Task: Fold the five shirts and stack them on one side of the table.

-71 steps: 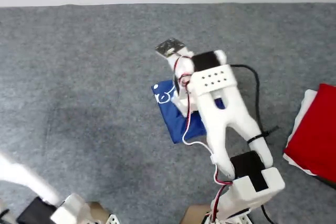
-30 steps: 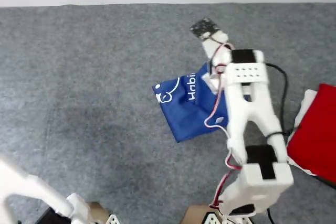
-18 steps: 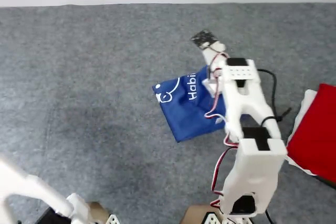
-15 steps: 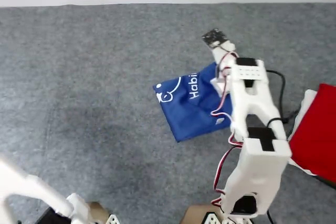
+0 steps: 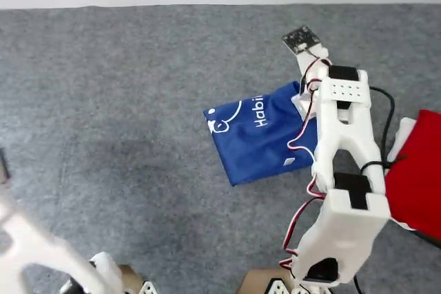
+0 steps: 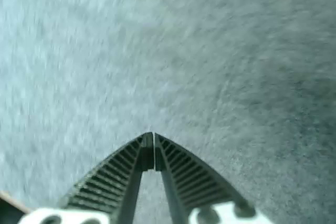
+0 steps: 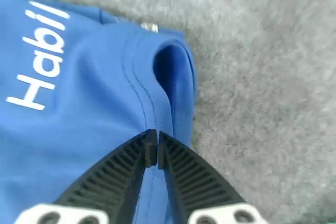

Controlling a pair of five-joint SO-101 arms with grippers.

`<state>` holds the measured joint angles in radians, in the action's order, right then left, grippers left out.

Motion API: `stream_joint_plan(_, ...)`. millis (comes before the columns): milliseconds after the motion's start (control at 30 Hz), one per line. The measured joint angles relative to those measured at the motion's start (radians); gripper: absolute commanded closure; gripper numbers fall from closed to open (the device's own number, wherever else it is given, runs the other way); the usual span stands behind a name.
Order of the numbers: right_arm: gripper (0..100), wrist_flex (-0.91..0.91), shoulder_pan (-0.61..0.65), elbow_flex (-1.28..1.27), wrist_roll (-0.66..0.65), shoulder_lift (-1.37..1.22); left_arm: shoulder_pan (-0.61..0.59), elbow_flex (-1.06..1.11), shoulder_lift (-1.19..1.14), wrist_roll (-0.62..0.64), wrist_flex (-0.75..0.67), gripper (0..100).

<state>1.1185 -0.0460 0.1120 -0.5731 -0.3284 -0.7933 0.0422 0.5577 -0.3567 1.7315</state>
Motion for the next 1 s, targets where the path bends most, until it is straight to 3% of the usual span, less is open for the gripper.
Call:
stream_joint_plan(200, 99.0, 0.003, 0.055, 0.0, 0.0, 0.048, 0.313, 0.011, 0.066, 0.034, 0.002, 99)
stream_joint_plan(367, 99.0, -0.118, 0.106, 0.002, 0.0, -0.023, 0.468, 0.055, 0.052, 0.12, 0.002, 99)
stream_joint_plan(567, 99.0, -0.25, 0.069, 0.002, 0.0, -0.201, 0.508, 0.061, 0.052, 0.161, 0.003, 99)
stream_joint_plan(767, 99.0, -0.253, -0.005, 0.044, 0.0, -0.213, 0.512, 0.061, 0.054, 0.167, 0.003, 99)
stream_joint_plan(1000, 99.0, -0.192, -0.002, 0.112, 0.0, -0.157, 0.514, 0.064, 0.054, 0.167, 0.003, 99)
